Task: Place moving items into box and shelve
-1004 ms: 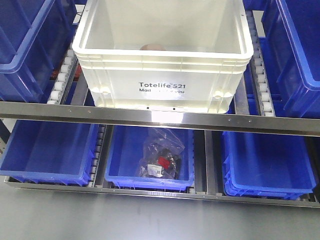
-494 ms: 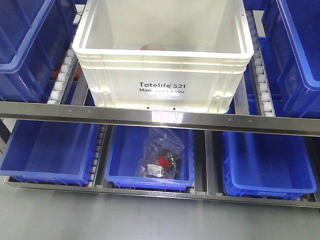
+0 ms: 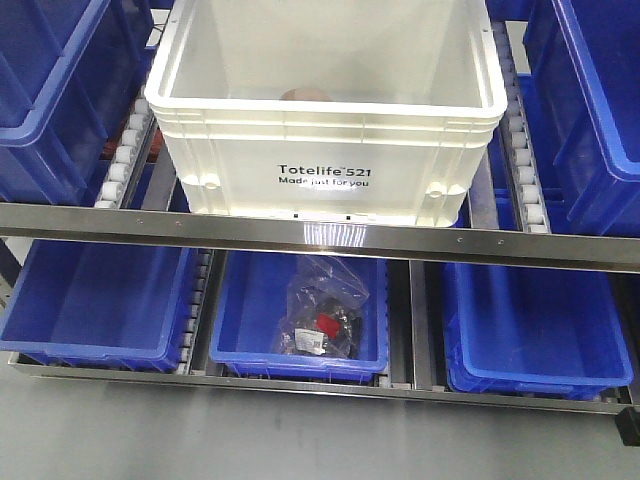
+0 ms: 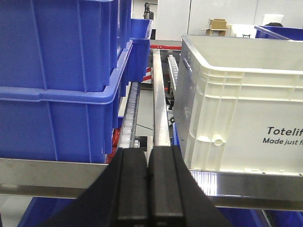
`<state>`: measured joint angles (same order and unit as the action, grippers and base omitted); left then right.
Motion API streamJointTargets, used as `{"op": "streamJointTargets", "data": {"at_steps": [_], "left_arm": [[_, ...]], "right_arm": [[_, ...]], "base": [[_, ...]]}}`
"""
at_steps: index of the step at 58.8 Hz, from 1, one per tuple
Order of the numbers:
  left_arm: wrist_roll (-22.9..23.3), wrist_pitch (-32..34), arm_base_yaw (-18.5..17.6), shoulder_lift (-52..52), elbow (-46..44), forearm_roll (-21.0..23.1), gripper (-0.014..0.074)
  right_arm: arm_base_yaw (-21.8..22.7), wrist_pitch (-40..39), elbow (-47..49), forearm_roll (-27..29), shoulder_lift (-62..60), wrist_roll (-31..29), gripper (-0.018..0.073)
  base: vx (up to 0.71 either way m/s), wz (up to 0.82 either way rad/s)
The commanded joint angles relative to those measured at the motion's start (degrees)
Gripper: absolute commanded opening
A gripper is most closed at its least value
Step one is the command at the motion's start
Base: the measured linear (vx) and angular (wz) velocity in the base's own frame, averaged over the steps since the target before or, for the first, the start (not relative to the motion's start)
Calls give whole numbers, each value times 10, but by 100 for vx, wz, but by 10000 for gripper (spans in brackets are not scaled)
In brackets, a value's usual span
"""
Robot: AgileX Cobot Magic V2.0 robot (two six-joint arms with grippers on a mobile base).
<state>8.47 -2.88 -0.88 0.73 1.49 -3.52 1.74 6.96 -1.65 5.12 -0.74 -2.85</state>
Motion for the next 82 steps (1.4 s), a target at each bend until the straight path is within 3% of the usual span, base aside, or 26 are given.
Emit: {"op": "streamJointTargets", "data": {"at_steps": [1,16,28,82], "left_arm": [[1,48,-3,8,-5,3,-6],[1,48,-3,8,-5,3,-6],[1,48,-3,8,-5,3,-6],[1,48,-3,8,-5,3,-6]], "right_arm": [[3,-24,-4,-2,-4,-7,-3],[3,-12,-4,5,-4,-6,-3],[3,-76,-4,-7,-4,-20,-3],[3,-74,-4,-4,-4,-27,-3]], "base": [[0,0],[0,0],[0,0],[0,0]]}}
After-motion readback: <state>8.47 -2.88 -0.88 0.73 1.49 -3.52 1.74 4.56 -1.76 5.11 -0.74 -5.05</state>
